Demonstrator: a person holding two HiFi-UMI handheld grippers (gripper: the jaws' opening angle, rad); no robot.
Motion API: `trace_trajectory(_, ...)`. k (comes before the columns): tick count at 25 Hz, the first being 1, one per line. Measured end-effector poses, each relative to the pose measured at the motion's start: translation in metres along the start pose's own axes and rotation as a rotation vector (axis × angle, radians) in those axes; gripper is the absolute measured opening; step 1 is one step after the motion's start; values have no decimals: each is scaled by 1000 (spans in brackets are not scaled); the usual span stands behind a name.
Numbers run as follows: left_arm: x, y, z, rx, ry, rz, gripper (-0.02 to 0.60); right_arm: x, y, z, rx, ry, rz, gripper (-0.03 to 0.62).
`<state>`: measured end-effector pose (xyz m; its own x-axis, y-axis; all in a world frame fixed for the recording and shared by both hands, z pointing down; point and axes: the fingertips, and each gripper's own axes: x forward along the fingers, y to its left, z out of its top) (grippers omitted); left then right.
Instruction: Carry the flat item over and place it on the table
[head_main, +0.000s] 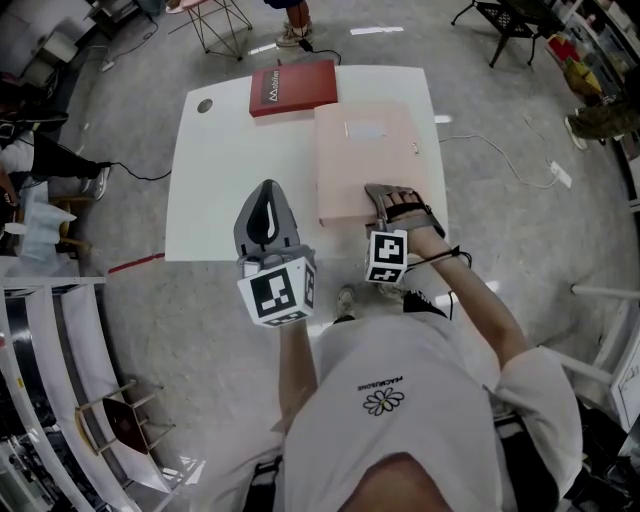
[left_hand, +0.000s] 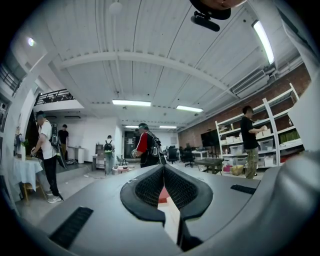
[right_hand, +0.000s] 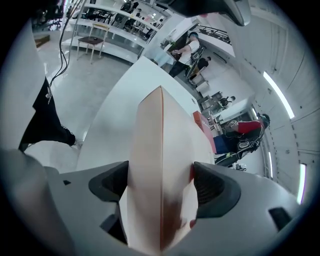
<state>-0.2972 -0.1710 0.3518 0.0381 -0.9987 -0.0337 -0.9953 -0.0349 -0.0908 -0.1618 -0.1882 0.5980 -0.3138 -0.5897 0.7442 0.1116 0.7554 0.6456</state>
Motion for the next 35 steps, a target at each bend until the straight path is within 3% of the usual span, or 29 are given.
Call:
trace_trajectory(6,-5,3,-1,-3,1,9,15,1,17,-2,35,-12,80,347)
trace_trajectory(13,-5,2,-1,0,-5,8,15,-11,14,5,51,-62,69,345)
trace_trajectory(17,-3,-2,1,8,-12,-1,15,-36,-2,21,112,-156,84,345)
trace_trajectory(19,-1,-2,3,13,-20,-1,15,-55,-34,31,202,-243,24,345)
trace_trajectory(24,-1,-1,19,28,-42,8,15,-120,-142,41,419,-453,-287,345)
trace_trajectory(27,1,-6,40,88,-74,5,15,-163,-189,40,519,-580,-423,345)
trace_trajectory(29,0,-8,55,124,-100,4,15,-188,-212,38,603,-665,-488,345)
trace_trajectory(33,-3,-9,84,102,-163,3,15,-224,-238,28,750,-754,-613,342)
trace_trajectory(34,-4,-10,90,103,-175,5,15,-233,-242,23,795,-780,-648,334)
trace_trajectory(35,-5,-11,95,107,-186,5,15,-242,-245,18,838,-805,-693,286)
